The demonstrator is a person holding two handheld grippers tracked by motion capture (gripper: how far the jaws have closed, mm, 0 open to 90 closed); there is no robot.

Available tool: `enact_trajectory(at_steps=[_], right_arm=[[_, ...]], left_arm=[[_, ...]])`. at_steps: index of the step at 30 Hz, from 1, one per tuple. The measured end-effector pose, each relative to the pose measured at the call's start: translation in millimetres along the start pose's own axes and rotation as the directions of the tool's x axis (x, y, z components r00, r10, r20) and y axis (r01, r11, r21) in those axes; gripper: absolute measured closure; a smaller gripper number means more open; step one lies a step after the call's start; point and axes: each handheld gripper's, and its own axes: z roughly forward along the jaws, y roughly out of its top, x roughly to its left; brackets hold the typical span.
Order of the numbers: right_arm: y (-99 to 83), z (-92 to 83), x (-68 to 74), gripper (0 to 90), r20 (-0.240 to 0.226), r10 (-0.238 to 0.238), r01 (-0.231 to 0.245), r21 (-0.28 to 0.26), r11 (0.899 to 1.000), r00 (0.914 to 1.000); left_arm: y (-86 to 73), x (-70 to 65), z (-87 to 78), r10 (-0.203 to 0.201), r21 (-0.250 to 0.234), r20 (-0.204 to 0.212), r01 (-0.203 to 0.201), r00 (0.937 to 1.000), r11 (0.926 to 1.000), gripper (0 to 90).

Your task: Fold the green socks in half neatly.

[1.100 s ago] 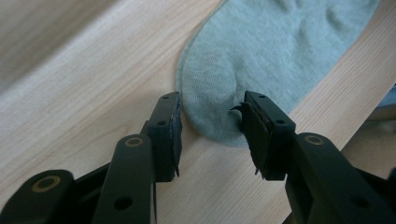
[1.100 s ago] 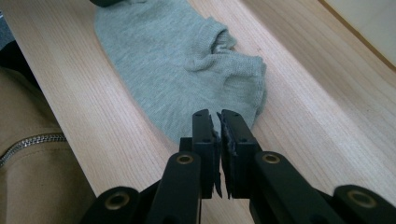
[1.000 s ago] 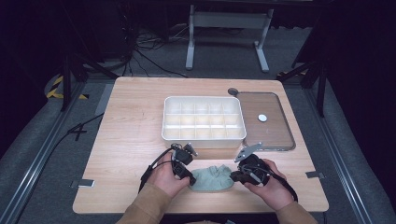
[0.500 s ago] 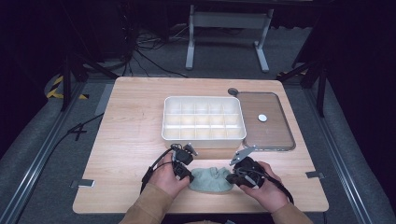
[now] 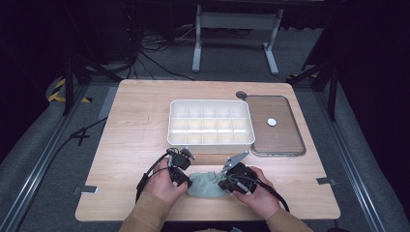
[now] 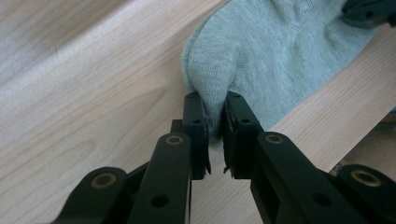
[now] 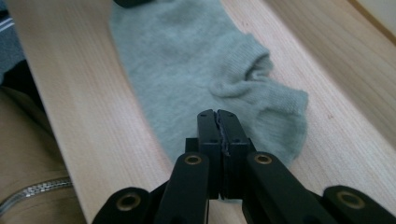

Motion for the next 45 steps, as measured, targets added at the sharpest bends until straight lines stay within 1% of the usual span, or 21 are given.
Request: enact_trajectory(at_steps=[2, 3, 7, 8, 11, 13, 17, 20, 21, 22, 23, 25, 26, 28, 32, 35, 37, 41, 43, 44, 45], right_arm=[[-0.5, 4.3, -1.8, 90.0, 0.007, 0.002, -0.002, 0.024, 1.000, 1.0000], [-0.7, 5.6, -2.0, 90.0, 0.007, -0.003, 0.003, 0.022, 1.000, 1.0000], [-0.4, 6.4, 0.5, 90.0, 0.022, -0.026, 0.025, 0.030, 0.999, 0.9994], [-0.9, 6.3, 0.5, 90.0, 0.022, -0.031, 0.030, 0.028, 0.999, 0.9993], [-2.1, 5.8, -0.2, 90.0, 0.016, -0.030, 0.030, 0.027, 0.999, 0.9994], [-2.6, 5.9, 0.0, 90.0, 0.019, -0.031, 0.031, 0.024, 0.999, 0.9993], [-3.8, 5.9, 0.6, 90.0, 0.024, -0.032, 0.032, 0.014, 0.999, 0.9992], [-5.0, 5.6, 0.2, 90.0, 0.021, -0.025, 0.024, 0.006, 1.000, 0.9995], [-5.4, 5.5, 0.0, 90.0, 0.022, -0.026, 0.025, 0.007, 1.000, 0.9994], [-5.6, 5.3, -0.4, 90.0, 0.022, -0.025, 0.025, 0.007, 1.000, 0.9994], [-5.6, 5.3, -0.6, 90.0, 0.018, -0.023, 0.023, 0.006, 1.000, 0.9996], [-5.6, 5.4, -0.7, 90.0, 0.019, -0.025, 0.025, 0.007, 1.000, 0.9995], [-5.4, 5.5, -0.3, 90.0, 0.018, -0.029, 0.029, 0.007, 1.000, 0.9994], [-5.6, 5.6, -0.7, 90.0, 0.016, -0.029, 0.029, 0.006, 1.000, 0.9995], [-6.4, 5.6, -2.3, 90.0, 0.003, -0.018, 0.018, -0.001, 1.000, 0.9998], [-6.9, 5.9, -1.6, 90.0, 0.009, -0.016, 0.016, -0.005, 1.000, 0.9998], [-7.3, 5.4, -1.7, 90.0, 0.005, -0.016, 0.016, -0.004, 1.000, 0.9999], [-8.5, 5.0, -2.5, 89.9, -0.004, -0.013, 0.013, -0.012, 1.000, 0.9999], [-8.6, 3.1, -1.8, 89.9, -0.002, -0.019, 0.019, -0.017, 1.000, 0.9998], [-8.3, 1.5, -1.1, 89.9, 0.006, -0.022, 0.022, -0.031, 0.999, 0.9997], [-7.5, -1.6, -0.9, 90.0, -0.001, -0.022, 0.022, -0.057, 0.998, 0.9998]], left_arm=[[-1.6, 1.4, -0.7, 0.000, 0.005, 0.010, 0.000, 0.9999, 1.0000, 80.8], [-2.4, 1.2, -0.6, -0.008, 0.005, 0.010, 0.008, 0.9999, 1.0000, 80.7], [-2.8, 3.2, 0.4, 0.002, 0.022, 0.000, -0.002, 1.0000, 0.9997, 80.7], [-2.5, 3.4, 1.6, -0.001, 0.029, 0.007, 0.001, 1.0000, 0.9996, 80.7], [-1.4, 2.2, 2.9, 0.001, 0.035, 0.002, -0.001, 1.0000, 0.9994, 80.7], [0.0, 0.7, 1.9, 0.012, 0.035, -0.013, -0.011, 0.9998, 0.9993, 80.6], [1.8, -0.6, 2.5, 0.014, 0.048, -0.016, -0.014, 0.9998, 0.9988, 80.6], [3.0, -1.7, -0.9, 0.026, 0.039, -0.014, -0.025, 0.9996, 0.9989, 80.6], [3.4, -2.9, -2.6, 0.025, 0.028, -0.004, -0.025, 0.9997, 0.9993, 80.5], [4.0, -3.9, -5.3, 0.037, 0.024, 0.012, -0.037, 0.9992, 0.9990, 80.3], [4.4, -5.1, -7.5, 0.045, 0.012, 0.039, -0.046, 0.9982, 0.9989, 80.2], [4.9, -6.4, -9.6, 0.051, 0.004, 0.051, -0.052, 0.9974, 0.9987, 79.9], [6.1, -8.9, -12.5, 0.064, -0.002, 0.043, -0.064, 0.9971, 0.9980, 79.9], [8.3, -13.5, -14.9, 0.071, -0.013, 0.033, -0.070, 0.9969, 0.9974, 79.9], [15.1, -22.8, -18.5, 0.093, -0.020, 0.035, -0.092, 0.9951, 0.9956, 79.9], [20.8, -30.3, -21.0, 0.113, -0.029, 0.036, -0.112, 0.9930, 0.9933, 79.9], [25.5, -36.9, -21.5, 0.127, -0.025, 0.037, -0.126, 0.9912, 0.9917, 79.9], [32.5, -47.8, -17.9, 0.157, 0.005, 0.018, -0.158, 0.9874, 0.9875, 79.9], [32.7, -48.4, -15.3, 0.166, 0.017, 0.015, -0.166, 0.9861, 0.9860, 79.9], [32.2, -47.2, -15.1, 0.157, 0.016, 0.017, -0.157, 0.9875, 0.9874, 80.0], [32.0, -45.1, -15.7, 0.156, 0.015, 0.020, -0.156, 0.9876, 0.9877, 79.9]])
